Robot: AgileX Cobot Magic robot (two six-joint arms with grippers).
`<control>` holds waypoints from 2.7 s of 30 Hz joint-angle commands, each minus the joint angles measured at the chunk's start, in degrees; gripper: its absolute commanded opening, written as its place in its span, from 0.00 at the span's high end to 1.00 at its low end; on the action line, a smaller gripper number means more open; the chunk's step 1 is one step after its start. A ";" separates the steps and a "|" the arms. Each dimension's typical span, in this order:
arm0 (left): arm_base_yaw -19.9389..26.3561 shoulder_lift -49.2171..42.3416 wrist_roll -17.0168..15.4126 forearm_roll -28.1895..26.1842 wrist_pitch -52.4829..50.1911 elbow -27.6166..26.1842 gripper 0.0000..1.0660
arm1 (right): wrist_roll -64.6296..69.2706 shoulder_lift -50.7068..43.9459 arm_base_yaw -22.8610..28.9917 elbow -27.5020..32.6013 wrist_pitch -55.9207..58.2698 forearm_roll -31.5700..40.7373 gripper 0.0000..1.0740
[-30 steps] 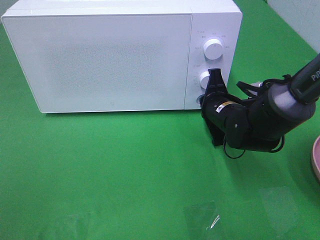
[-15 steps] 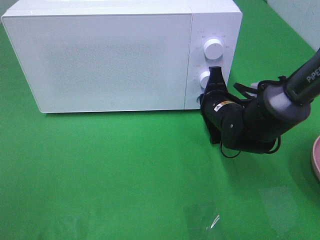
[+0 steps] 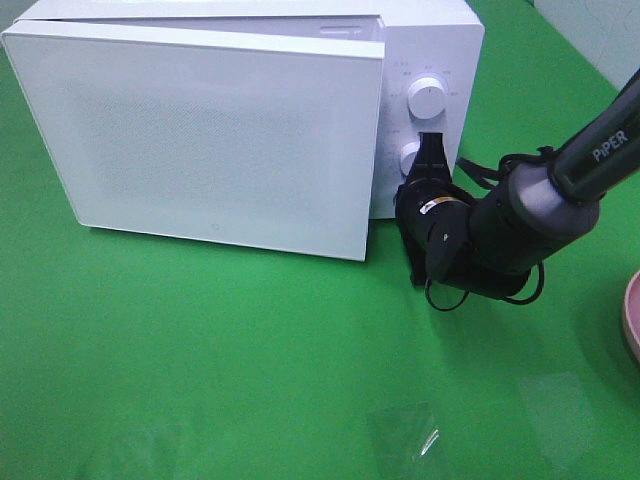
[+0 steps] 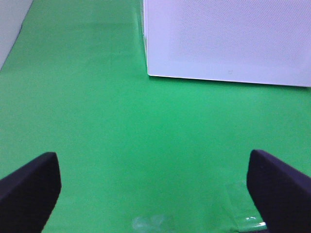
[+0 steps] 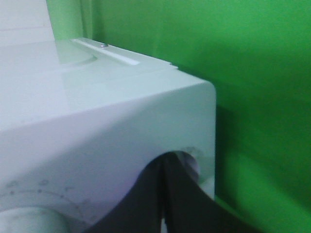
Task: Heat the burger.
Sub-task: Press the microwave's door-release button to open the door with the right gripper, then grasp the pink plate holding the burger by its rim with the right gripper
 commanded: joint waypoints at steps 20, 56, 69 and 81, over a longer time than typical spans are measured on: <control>-0.11 -0.86 -0.11 -0.57 -0.57 0.17 0.08 | 2.69 -1.66 -2.52 -2.58 -14.44 -5.27 1.00; -0.11 -0.86 -0.11 -0.57 -0.57 0.17 0.08 | -20.34 -25.10 -1.43 4.87 47.50 -44.52 0.98; -0.11 -0.86 -0.11 -0.57 -0.57 0.17 0.08 | -48.01 -34.32 -1.43 3.95 72.99 -46.98 0.97; -0.11 -0.86 -0.11 -0.57 -0.57 0.17 0.08 | -59.19 -41.77 -1.43 3.95 96.77 -51.80 0.86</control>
